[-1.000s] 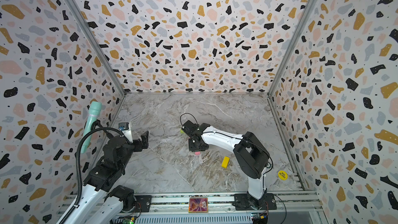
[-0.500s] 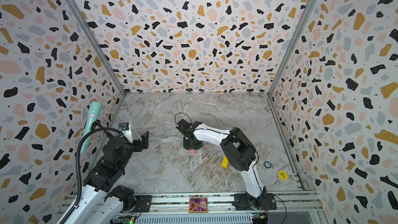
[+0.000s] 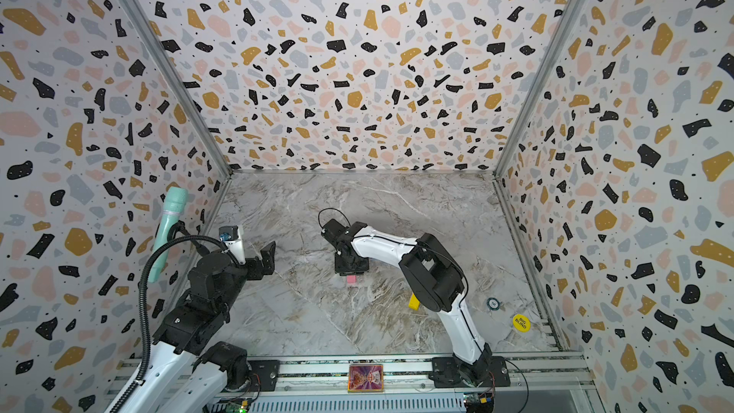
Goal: Assemble the letter t with building blocks
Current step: Assemble the building block at the center of the board.
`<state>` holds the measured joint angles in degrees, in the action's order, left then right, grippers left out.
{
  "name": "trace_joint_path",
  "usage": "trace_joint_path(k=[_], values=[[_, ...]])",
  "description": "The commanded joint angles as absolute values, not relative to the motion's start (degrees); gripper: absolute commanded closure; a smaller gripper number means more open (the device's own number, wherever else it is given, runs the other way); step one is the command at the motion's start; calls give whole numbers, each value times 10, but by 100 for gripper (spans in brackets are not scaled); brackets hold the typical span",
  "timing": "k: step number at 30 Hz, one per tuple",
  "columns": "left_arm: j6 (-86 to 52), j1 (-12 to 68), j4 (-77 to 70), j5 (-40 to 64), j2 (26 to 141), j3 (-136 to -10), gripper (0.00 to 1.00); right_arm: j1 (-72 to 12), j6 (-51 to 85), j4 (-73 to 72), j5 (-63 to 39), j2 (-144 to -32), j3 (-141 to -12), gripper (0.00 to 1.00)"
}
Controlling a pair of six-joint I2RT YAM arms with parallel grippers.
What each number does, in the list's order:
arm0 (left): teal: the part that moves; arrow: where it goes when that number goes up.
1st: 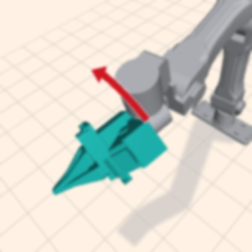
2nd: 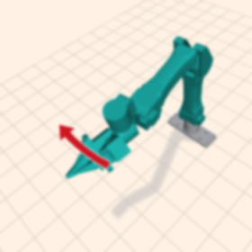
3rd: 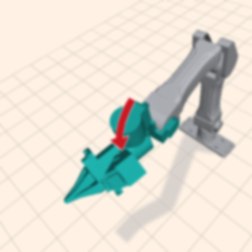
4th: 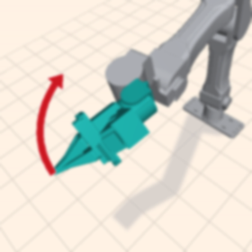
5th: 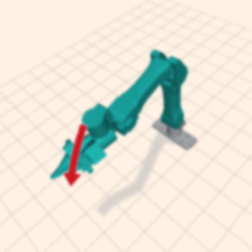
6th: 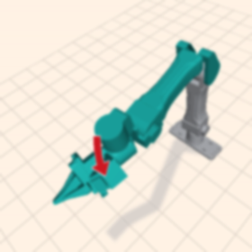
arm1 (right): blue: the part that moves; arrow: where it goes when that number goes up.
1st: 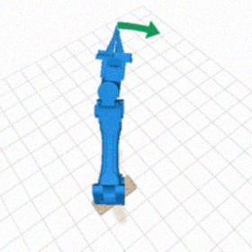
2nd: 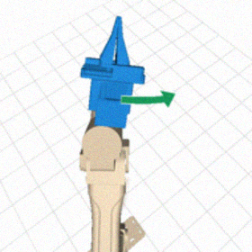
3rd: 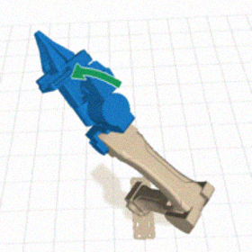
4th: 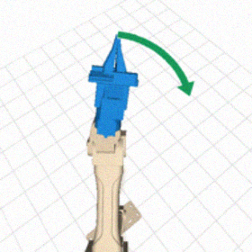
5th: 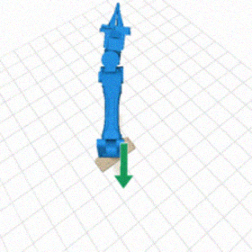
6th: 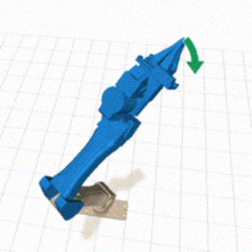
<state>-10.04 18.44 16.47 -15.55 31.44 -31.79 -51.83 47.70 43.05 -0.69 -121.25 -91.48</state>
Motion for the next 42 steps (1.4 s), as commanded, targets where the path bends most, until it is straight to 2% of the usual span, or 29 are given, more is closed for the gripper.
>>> trace_joint_path(k=[1,42], values=[[-93,186,141,-153,308,-316,1,-517,490,462,-7,-1221,-929,82],[-90,186,133,-129,293,-313,1,-503,506,507,27,-1272,-975,71]])
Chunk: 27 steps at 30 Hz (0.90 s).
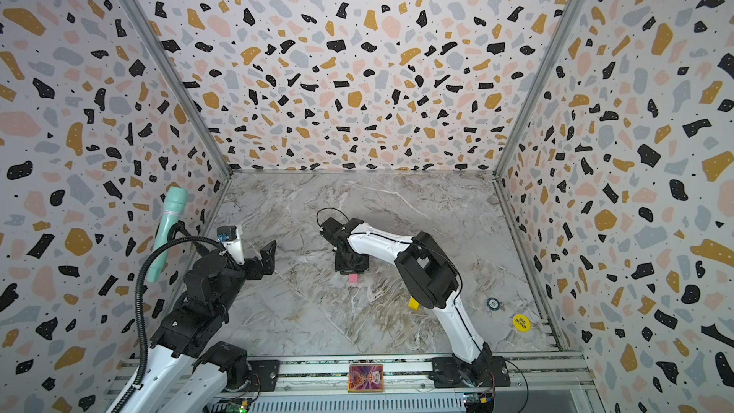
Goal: Assemble the letter t with building blocks
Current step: Assemble the building block at the center of the board.
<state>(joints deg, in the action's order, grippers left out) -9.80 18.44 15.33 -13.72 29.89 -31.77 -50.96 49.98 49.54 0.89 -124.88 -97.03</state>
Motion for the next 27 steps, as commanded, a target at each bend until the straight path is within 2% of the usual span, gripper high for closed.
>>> trace_joint_path(k=[1,27], values=[[-89,186,133,-128,292,-313,1,-502,505,506,27,-1273,-976,71],[-89,186,135,-135,285,-313,1,-500,496,532,43,-1307,-1021,71]])
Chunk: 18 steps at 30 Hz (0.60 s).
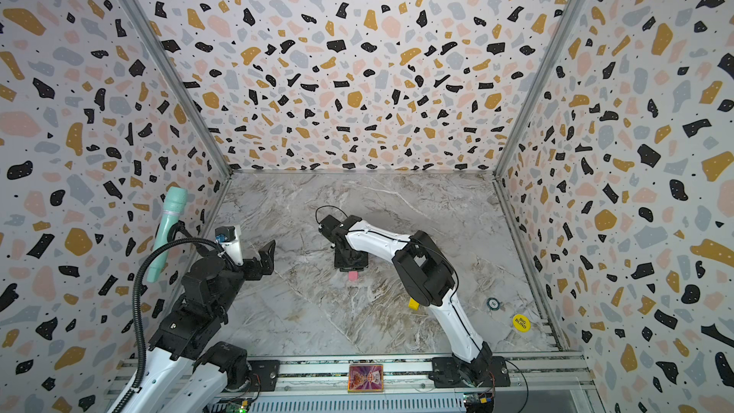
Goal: Assemble the letter t with building blocks
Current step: Assemble the building block at the center of the board.
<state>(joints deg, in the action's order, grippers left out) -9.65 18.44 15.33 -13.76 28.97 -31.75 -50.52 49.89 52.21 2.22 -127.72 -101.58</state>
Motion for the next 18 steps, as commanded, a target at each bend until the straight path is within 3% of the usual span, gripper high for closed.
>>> trace_joint_path(k=[1,18], values=[[-88,186,135,-136,285,-313,1,-499,496,533,45,-1307,-1023,71],[-89,186,135,-138,287,-313,1,-497,498,528,46,-1306,-1018,71]])
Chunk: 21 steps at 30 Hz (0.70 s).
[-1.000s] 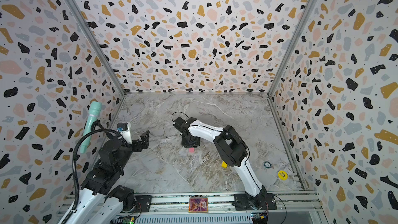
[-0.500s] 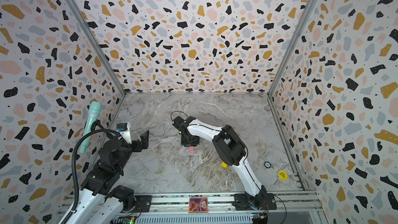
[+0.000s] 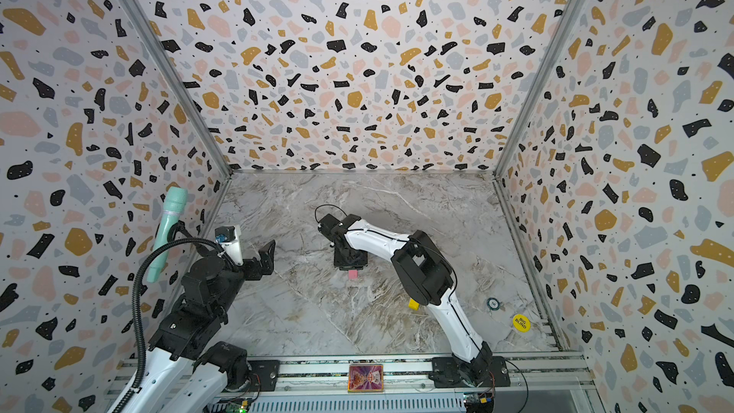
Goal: Assemble the letter t with building blocks
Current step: Assemble the building block at the center of the board.
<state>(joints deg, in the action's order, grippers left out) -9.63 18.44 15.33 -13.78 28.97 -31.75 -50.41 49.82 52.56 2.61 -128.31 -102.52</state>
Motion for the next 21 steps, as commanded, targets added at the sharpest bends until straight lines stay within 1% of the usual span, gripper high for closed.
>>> trace_joint_path(k=[1,9,12,19,20,21], values=[[-88,186,135,-138,288,-313,1,-497,499,527,47,-1305,-1019,71],[-88,186,136,-138,287,-313,1,-497,504,521,43,-1297,-1011,68],[-89,186,136,-140,287,-312,1,-497,505,515,40,-1294,-1006,64],[-89,186,136,-142,286,-313,1,-497,509,516,39,-1294,-1004,63],[-89,186,136,-142,285,-312,1,-497,509,516,40,-1291,-1003,57],[-89,186,136,-142,286,-312,1,-498,509,516,40,-1289,-1004,56]])
